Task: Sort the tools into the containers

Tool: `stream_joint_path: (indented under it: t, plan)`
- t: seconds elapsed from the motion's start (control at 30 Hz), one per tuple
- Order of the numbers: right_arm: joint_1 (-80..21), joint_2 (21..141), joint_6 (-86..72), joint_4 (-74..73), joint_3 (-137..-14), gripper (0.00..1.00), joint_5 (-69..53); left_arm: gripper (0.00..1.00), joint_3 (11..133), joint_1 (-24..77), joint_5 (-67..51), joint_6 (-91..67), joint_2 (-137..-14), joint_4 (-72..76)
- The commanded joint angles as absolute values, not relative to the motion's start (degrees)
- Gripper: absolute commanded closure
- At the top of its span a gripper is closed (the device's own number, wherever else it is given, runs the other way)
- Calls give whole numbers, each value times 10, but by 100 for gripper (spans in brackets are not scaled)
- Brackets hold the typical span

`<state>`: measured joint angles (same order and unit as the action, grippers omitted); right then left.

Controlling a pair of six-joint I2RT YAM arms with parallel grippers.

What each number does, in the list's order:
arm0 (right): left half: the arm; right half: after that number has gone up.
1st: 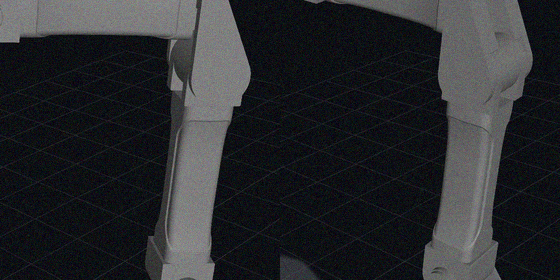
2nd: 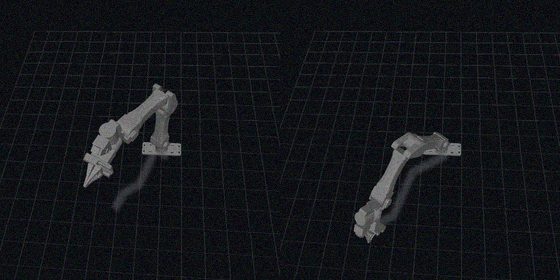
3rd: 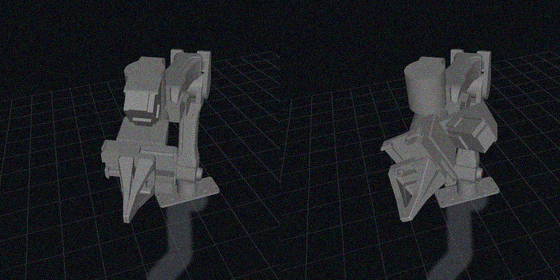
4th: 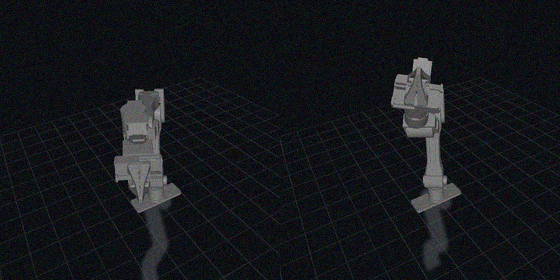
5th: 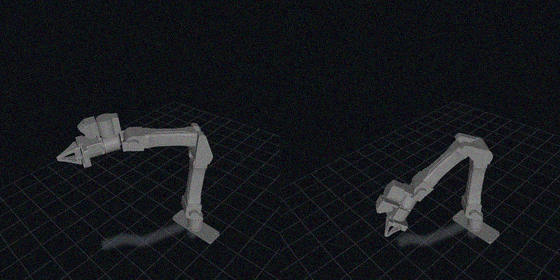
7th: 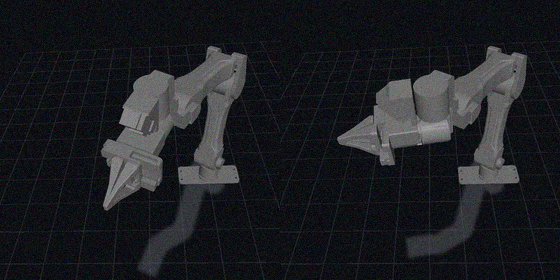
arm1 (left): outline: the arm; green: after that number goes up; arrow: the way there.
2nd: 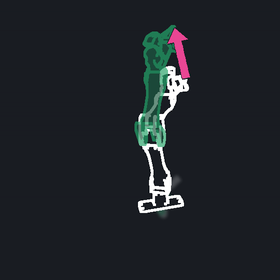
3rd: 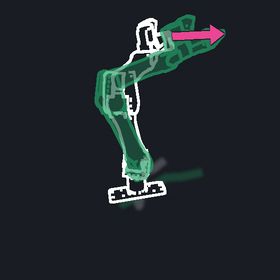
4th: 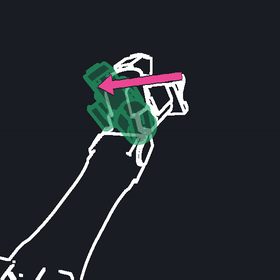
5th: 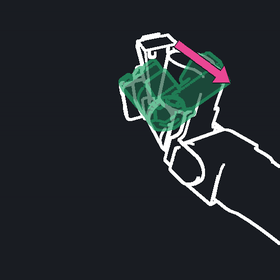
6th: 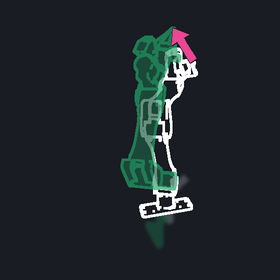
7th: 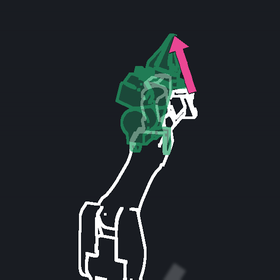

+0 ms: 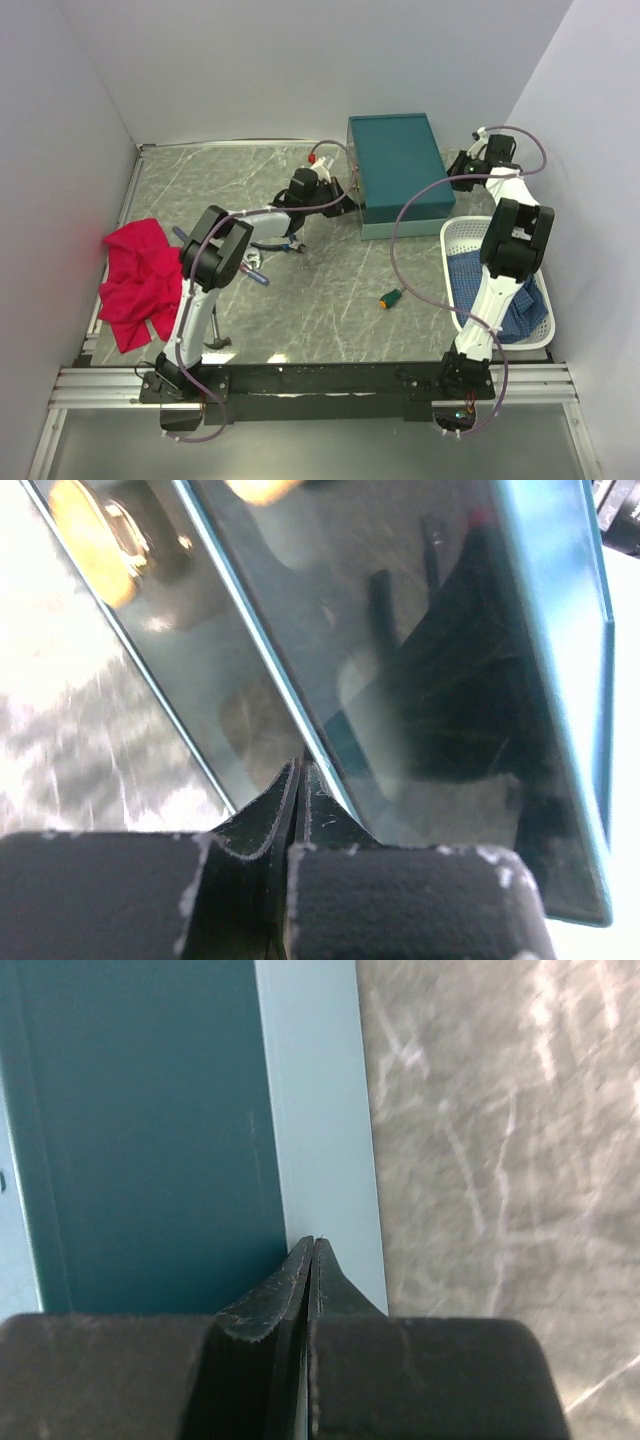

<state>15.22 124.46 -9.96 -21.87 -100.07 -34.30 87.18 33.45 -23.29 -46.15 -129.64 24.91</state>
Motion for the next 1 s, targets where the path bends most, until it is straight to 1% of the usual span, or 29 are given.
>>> stream_joint_path:
  t: [0.0, 0.2, 0.3, 0.43, 0.63, 0.73, 0.97]
  plan:
    - [91, 1169, -101, -239, -949, 100, -386, 99, 845, 344, -289, -423, -1203, 249]
    - [54, 1103, -103, -227, -859, 100, -373, 99, 785, 344, -308, -367, -1117, 219]
    - [44, 1080, -106, -218, -825, 100, -368, 99, 753, 345, -337, -352, -1079, 216]
    - [35, 1057, -111, -218, -796, 100, -360, 99, 710, 352, -354, -326, -1035, 209]
    - [13, 1017, -109, -221, -759, 100, -357, 99, 666, 352, -385, -237, -975, 148]
    - [3, 1006, -107, -225, -750, 100, -350, 99, 629, 360, -386, -205, -940, 132]
    - [-14, 960, -104, -241, -708, 100, -336, 99, 610, 373, -370, -132, -890, 83]
